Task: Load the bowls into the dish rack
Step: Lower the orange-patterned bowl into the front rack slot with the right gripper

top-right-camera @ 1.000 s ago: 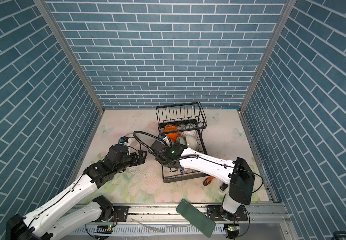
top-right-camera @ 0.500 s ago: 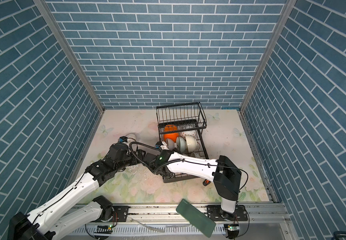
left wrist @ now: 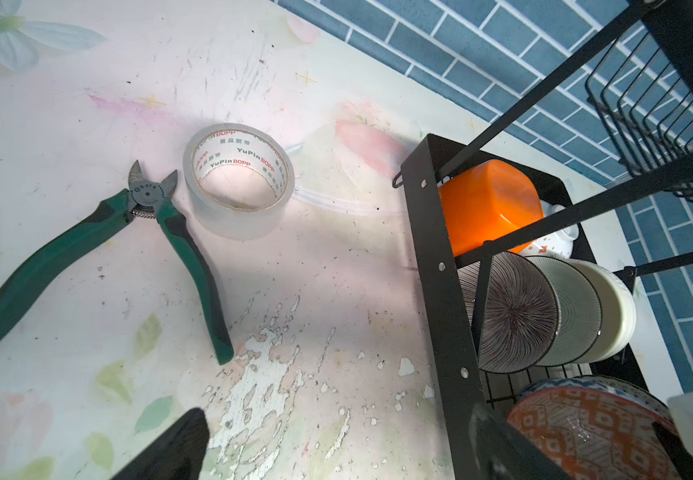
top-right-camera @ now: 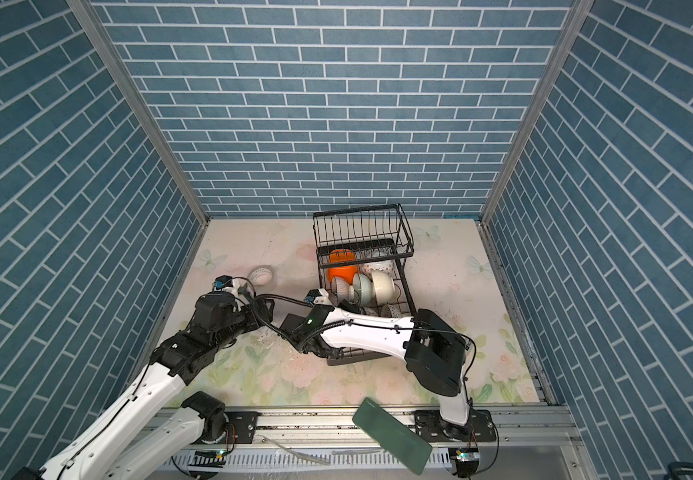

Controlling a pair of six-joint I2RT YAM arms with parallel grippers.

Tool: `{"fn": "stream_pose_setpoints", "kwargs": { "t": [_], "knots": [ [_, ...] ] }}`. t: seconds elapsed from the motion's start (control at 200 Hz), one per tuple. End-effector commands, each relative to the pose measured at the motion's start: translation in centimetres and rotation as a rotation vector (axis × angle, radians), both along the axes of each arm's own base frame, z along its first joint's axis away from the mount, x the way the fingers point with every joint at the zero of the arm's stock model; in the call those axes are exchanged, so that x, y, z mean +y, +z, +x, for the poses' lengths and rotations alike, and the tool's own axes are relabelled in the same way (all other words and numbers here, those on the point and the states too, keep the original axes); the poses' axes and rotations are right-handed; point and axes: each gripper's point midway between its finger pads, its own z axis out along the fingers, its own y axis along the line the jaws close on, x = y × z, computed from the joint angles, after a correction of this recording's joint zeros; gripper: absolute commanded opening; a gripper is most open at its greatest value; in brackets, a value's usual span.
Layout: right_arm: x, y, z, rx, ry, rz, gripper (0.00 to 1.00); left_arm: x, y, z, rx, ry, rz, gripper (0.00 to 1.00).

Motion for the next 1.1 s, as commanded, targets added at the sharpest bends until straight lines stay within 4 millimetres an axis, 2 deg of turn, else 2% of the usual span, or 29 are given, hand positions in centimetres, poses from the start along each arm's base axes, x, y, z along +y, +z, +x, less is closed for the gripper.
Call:
{"fn": "stream_pose_setpoints", "kwargs": {
  "t": [0.0, 0.705, 0.865, 1.095],
  "knots": [
    [0.5, 1.3, 0.3, -0.060, -0.009, 0.000, 0.00, 0.6, -0.7, -0.4, 0.016, 0.002, 0.021, 1.00],
    [0.4, -1.2, 0.8, -0.088, -0.024, -0.148, 0.00, 0.9, -0.6, 0.0, -0.006, 0.018, -0.002, 1.00],
    [1.2, -2.0, 0.5, -0.072, -0.009, -0.159, 0.00, 1.0, -0.4, 0.0, -0.014, 0.023, -0.005, 1.00],
    [2.3, -3.5, -0.4, -0.041, 0.026, -0.203, 0.00, 1.4, 1.0, -0.3, -0.081, 0.027, -0.016, 1.00]
  ]
}}
